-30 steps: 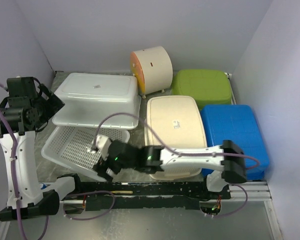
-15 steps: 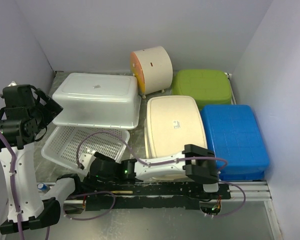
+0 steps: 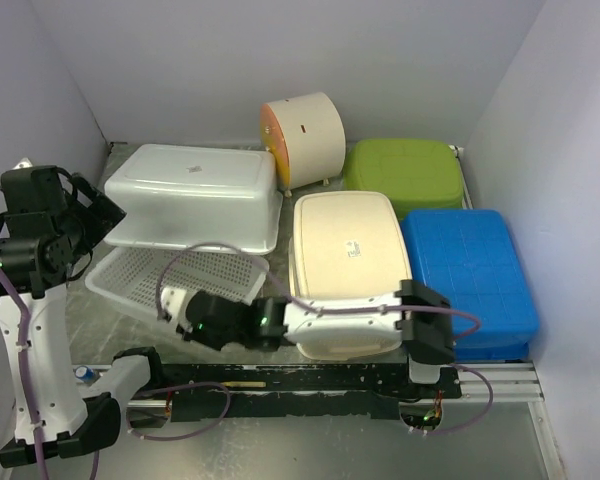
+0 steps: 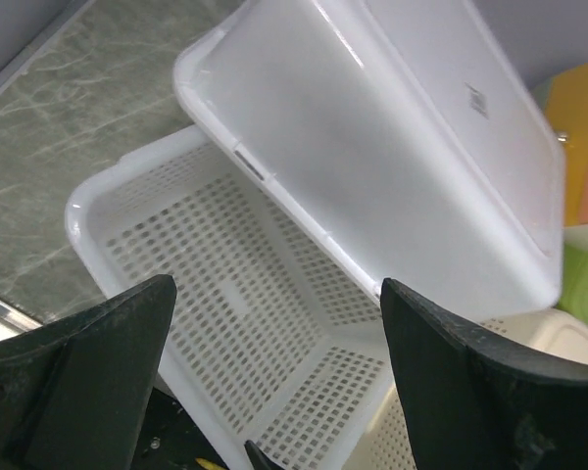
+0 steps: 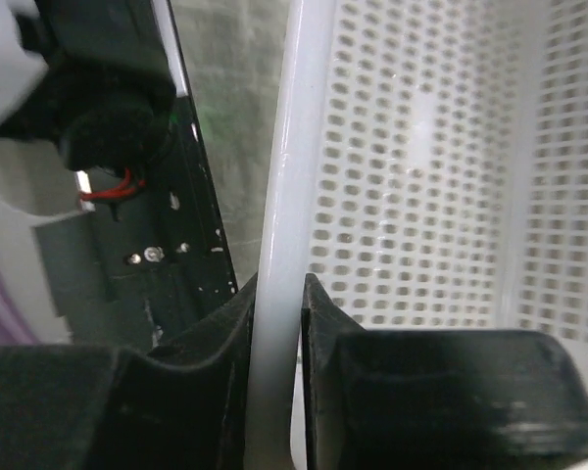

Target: Turn the large container upside down

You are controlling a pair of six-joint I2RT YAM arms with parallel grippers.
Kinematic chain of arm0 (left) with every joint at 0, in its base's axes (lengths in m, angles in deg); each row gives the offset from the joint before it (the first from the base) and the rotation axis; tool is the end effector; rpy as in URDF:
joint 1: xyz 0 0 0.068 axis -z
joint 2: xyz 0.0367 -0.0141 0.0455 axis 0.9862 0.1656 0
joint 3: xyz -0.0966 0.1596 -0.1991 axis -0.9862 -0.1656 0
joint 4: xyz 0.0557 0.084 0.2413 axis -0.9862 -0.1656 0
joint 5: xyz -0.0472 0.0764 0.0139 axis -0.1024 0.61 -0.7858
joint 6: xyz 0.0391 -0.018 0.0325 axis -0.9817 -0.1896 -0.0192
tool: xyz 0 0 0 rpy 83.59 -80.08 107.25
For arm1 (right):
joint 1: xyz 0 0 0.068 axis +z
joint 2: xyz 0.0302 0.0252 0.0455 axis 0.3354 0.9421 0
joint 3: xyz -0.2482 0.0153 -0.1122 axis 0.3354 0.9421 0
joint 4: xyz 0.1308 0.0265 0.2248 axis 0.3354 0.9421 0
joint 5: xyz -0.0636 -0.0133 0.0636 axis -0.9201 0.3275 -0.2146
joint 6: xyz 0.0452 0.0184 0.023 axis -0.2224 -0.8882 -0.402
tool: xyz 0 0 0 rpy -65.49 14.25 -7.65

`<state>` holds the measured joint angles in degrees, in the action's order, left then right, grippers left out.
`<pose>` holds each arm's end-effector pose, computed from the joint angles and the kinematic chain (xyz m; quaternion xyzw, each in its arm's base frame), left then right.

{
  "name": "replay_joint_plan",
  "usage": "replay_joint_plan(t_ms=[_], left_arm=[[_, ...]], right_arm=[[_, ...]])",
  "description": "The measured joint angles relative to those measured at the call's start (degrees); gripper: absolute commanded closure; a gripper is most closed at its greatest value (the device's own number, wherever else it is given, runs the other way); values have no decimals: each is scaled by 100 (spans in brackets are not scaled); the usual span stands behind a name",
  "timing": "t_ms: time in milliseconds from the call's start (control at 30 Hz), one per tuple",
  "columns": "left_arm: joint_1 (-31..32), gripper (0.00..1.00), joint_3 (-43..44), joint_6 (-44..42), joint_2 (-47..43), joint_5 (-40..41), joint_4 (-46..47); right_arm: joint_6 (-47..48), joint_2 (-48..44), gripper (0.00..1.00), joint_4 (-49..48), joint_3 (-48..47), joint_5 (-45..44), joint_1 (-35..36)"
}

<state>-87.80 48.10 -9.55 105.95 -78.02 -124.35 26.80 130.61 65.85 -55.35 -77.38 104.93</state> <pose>0.1225 0.0221 0.4550 -0.3864 0.8183 -0.0345 0.4241 0.0415 0.4199 0.2464 -0.5611 0.7010 0.2320 0.3741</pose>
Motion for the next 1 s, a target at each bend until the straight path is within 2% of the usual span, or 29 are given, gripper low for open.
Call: replay_joint_plan(t_ms=[167,300,400,533,633,800,1000], left_arm=[[0,4,660,-11,205,-348,31],[0,4,1032,-15,293,-527,85],[0,4,1082,-20,332,-601,94],[0,4,1088,-33,385,-682,96],[0,4,1080,-35,455,-717,109],[0,4,911,-31,448,-844,225],[0,4,861,-31,452,-907,234]], right_arm=[[-422,-686,100,634,-514,1843,-929],[-894,-673,100,1165,-1095,3405,-1633],[-1460,-699,100,1152,-955,4284,-1963],[-2686,-962,100,26,131,5836,-2625],[-3604,-1019,100,-920,570,6542,-3005],[-4837,-914,100,-1993,837,7274,-3136],[-6784,-459,100,-4111,1185,7864,-3226]])
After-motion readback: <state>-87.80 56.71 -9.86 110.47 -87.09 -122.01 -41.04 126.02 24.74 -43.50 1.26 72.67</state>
